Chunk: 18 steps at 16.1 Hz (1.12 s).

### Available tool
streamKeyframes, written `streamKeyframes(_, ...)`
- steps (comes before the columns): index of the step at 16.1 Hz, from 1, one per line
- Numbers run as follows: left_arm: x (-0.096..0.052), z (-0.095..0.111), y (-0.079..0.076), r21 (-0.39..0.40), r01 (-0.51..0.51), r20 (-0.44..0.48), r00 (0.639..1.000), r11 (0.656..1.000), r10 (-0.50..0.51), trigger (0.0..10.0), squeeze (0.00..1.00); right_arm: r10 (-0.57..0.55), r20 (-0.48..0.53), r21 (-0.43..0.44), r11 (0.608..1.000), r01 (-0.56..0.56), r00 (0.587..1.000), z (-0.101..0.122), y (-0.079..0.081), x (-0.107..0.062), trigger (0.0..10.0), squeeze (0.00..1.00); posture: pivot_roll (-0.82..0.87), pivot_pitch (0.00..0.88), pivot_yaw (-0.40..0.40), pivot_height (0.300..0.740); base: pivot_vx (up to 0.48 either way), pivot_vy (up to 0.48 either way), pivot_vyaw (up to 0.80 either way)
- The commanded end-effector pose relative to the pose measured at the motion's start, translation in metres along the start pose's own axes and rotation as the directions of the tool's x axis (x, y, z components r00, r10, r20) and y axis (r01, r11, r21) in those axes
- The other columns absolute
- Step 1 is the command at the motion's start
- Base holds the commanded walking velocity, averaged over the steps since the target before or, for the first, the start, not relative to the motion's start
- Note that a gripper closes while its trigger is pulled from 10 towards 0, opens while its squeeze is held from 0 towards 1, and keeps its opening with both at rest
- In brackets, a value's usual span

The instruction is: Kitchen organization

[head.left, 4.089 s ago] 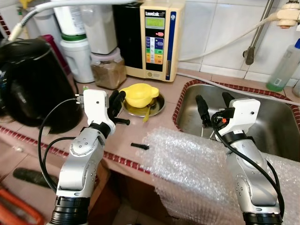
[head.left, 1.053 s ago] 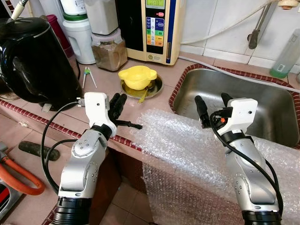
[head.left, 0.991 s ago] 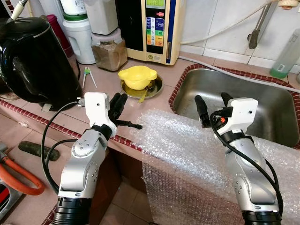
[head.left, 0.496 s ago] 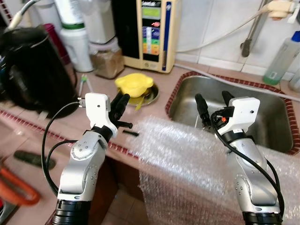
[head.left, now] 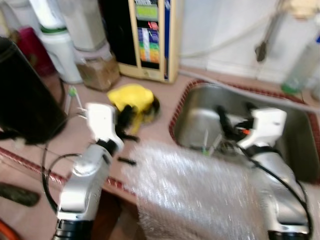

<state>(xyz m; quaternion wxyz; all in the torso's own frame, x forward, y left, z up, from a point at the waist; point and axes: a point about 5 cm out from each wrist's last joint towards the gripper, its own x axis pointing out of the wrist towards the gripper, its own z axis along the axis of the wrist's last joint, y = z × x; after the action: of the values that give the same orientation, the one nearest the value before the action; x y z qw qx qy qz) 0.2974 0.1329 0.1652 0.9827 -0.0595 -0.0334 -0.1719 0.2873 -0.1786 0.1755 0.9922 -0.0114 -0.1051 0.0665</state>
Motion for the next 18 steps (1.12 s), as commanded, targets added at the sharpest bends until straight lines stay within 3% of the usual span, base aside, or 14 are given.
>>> streamKeyframes(1,-0.0062,0.0050,0.0110,0.007,-0.040,0.012,0.999,0.999,0.040,10.0,0.00,0.038,0.028,0.018,0.999,-0.039,0.999,0.0061,0.0103,0.0023,10.0,0.00,0.01,0.074,0.030,0.740,0.000,0.000,0.00)
streamKeyframes(11,-0.0010,0.0066,0.0031,0.052,-0.002,0.005,1.000,0.999,0.002,10.0,0.00,0.036,0.021,0.019,0.999,-0.037,0.999,0.0057,0.0125,-0.0001,10.0,0.00,0.00,0.077,0.046,0.740,0.000,0.000,0.00)
streamKeyframes(18,-0.0002,0.0053,0.0028,0.047,-0.007,-0.002,1.000,0.999,0.007,10.0,0.00,0.039,0.021,0.014,0.999,-0.039,0.999,0.0060,0.0125,0.0012,10.0,0.00,0.00,0.076,0.041,0.740,0.000,-0.426,0.00)
